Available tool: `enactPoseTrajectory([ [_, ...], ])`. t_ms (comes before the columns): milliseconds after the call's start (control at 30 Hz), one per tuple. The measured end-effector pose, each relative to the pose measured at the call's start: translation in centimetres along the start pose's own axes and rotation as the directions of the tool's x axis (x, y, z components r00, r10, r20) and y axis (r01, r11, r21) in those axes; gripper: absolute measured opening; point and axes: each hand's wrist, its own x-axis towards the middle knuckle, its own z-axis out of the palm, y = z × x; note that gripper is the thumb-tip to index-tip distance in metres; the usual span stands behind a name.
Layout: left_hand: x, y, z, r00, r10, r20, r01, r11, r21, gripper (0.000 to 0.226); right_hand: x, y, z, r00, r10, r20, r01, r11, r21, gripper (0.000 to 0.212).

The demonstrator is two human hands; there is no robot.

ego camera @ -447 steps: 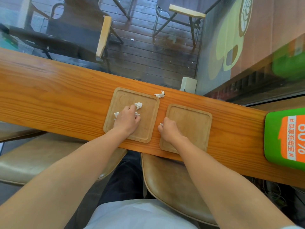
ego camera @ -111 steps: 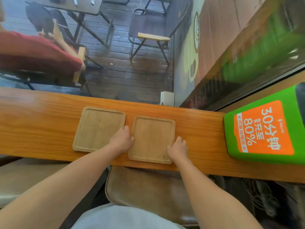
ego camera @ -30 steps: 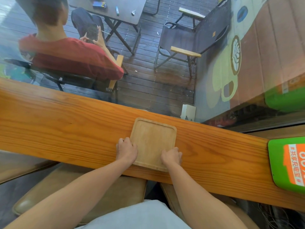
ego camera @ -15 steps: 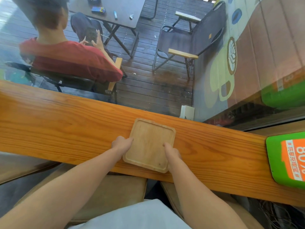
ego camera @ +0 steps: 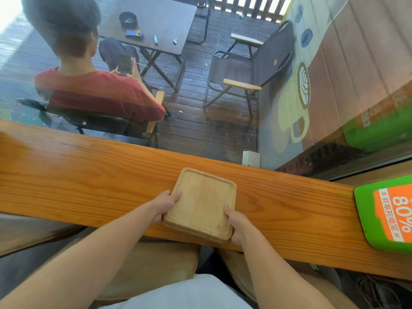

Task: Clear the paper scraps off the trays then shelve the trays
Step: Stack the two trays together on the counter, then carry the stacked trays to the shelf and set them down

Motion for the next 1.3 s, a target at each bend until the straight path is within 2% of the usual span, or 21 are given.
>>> enactPoseTrajectory([
  [167, -0.9, 0.7, 0.1, 0.997, 0.072, -0.008, -0.072, 0.997, -0.014, 0.046, -1.3, -0.8, -0.6, 0.995, -0.085, 0.048, 0.082, 0.995, 0.056, 0.061],
  [267, -1.5, 1.4, 1.0, 0.995, 0.091, -0.035, -0.093, 0.994, -0.065, 0.039, -2.1, -1.2, -1.3, 0.991, -0.120, 0.064, 0.115, 0.990, 0.076, 0.046],
  [333, -1.9, 1.7, 1.8, 0.992, 0.121, -0.048, -0.124, 0.990, -0.062, 0.044, -2.9, -1.4, -1.7, 0.986, -0.144, 0.085, 0.135, 0.986, 0.103, 0.039],
  [400, -2.4, 2.0, 2.5, 0.984, 0.159, -0.076, -0.158, 0.987, 0.026, 0.058, -3.6, -1.4, -1.9, 0.981, -0.175, 0.079, 0.166, 0.979, 0.115, 0.039],
  [500, -3.6, 2.6, 3.3, 0.973, 0.216, -0.081, -0.204, 0.970, 0.131, 0.072, -4.6, -1.2, -2.4, 0.970, -0.240, -0.023, 0.241, 0.970, 0.035, 0.046],
  [567, -4.7, 3.1, 3.9, 0.968, 0.243, -0.065, -0.230, 0.958, 0.169, 0.073, -5.3, -0.8, -3.1, 0.959, -0.275, -0.068, 0.276, 0.961, -0.005, 0.049],
  [700, -7.7, 4.1, 6.9, 0.954, 0.297, -0.042, -0.274, 0.919, 0.284, 0.072, -7.2, 0.1, -5.9, 0.920, -0.373, -0.118, 0.379, 0.925, 0.033, 0.053],
  [867, -12.1, 3.8, 15.3, 0.899, 0.431, 0.077, -0.423, 0.808, 0.411, 0.068, -10.9, 3.3, -13.6, 0.832, -0.475, -0.284, 0.496, 0.868, 0.000, 0.071],
  [1033, -17.2, -0.1, 27.5, 0.836, 0.498, 0.228, -0.538, 0.667, 0.515, 0.071, -15.3, 10.5, -25.5, 0.674, -0.511, -0.533, 0.582, 0.812, -0.043, 0.061],
  [1167, -19.7, -6.0, 37.3, 0.793, 0.506, 0.339, -0.604, 0.588, 0.538, 0.072, -18.0, 19.1, -34.2, 0.619, -0.442, -0.649, 0.594, 0.805, 0.018, 0.066],
  [1233, -20.9, -9.4, 42.0, 0.791, 0.465, 0.397, -0.610, 0.564, 0.556, 0.073, -19.1, 23.9, -37.9, 0.609, -0.369, -0.702, 0.586, 0.806, 0.084, 0.067],
  [1300, -22.4, -12.7, 46.6, 0.787, 0.399, 0.470, -0.617, 0.500, 0.608, 0.074, -20.1, 28.8, -41.0, 0.597, -0.280, -0.751, 0.575, 0.803, 0.158, 0.068],
])
